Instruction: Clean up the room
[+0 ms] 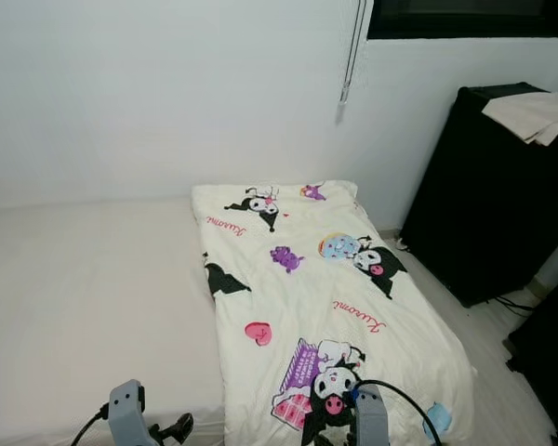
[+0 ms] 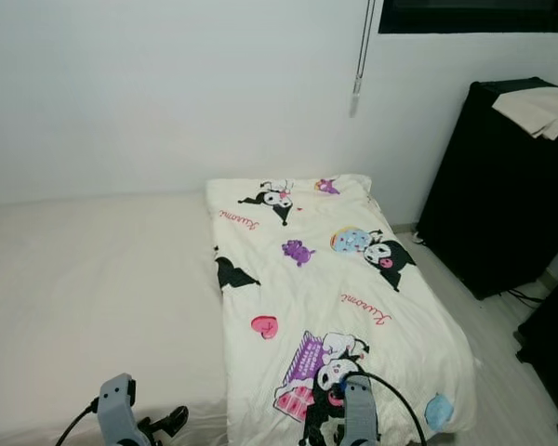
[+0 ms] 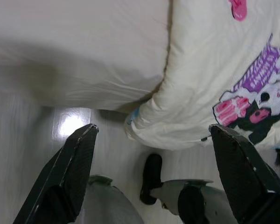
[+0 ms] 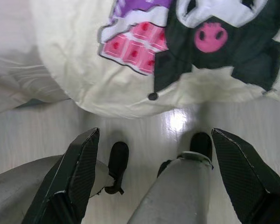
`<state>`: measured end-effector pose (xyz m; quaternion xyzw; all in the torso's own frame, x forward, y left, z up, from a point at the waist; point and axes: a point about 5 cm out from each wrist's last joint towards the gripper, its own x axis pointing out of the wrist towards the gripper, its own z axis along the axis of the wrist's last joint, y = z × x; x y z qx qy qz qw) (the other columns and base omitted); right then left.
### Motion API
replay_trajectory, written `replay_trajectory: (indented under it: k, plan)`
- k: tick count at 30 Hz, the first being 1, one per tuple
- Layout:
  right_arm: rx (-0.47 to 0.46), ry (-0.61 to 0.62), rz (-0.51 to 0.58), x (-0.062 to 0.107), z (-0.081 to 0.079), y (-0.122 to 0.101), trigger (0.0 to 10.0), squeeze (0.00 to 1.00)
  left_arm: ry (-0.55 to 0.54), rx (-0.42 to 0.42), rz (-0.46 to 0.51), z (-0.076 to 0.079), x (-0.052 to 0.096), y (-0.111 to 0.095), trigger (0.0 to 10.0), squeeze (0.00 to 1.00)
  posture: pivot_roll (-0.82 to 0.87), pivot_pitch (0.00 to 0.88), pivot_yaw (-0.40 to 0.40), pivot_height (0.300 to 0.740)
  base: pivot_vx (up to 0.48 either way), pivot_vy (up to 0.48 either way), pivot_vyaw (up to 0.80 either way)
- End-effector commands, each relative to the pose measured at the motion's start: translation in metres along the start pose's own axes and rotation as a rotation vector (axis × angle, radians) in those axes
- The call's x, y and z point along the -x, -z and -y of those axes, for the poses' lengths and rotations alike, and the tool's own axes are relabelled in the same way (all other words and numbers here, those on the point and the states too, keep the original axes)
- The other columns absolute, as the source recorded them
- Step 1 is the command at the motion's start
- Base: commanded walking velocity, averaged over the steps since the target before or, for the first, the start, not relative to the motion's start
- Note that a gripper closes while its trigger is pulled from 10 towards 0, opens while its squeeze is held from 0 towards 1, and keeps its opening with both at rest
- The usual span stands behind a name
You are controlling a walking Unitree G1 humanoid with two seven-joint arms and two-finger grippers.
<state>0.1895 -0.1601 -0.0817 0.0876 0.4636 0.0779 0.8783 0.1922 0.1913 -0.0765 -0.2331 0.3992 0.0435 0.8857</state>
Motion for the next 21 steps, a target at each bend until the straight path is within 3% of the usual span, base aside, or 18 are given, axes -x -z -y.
replay_trajectory:
  k: [1,5,10,15,18,21]
  plan:
    - [-0.012,0.013,-0.031,0.000,-0.001,0.007,10.0,0.00,0.013,-0.016,-0.022,0.007,-0.003,0.001,10.0,0.00,0.08,0.000,-0.045,0.740,0.000,0.000,0.00]
    - [-0.151,0.037,-0.009,-0.001,-0.001,0.005,10.0,0.00,0.041,0.002,0.025,0.013,-0.007,-0.016,10.0,0.00,0.08,0.000,-0.026,0.740,0.000,0.000,0.00]
    - [-0.141,0.044,-0.025,0.000,-0.002,0.010,10.0,0.00,0.038,-0.071,-0.018,0.011,-0.005,-0.010,10.0,0.00,0.09,0.000,-0.013,0.740,0.000,0.000,0.00]
    - [-0.117,0.050,-0.058,0.000,-0.002,0.017,10.0,0.00,0.037,-0.062,-0.019,0.012,-0.005,-0.009,10.0,0.00,0.09,0.000,-0.025,0.740,0.000,0.000,0.00]
    - [-0.141,0.064,-0.082,0.001,-0.002,0.020,10.0,0.00,0.044,0.015,0.000,0.016,-0.008,-0.013,10.0,0.00,0.10,0.000,-0.028,0.740,0.000,0.000,0.00]
    - [-0.210,0.067,-0.031,-0.001,0.000,0.003,10.0,0.00,0.097,0.079,0.024,0.025,-0.011,-0.024,10.0,0.00,0.10,0.000,-0.028,0.740,0.000,0.000,0.00]
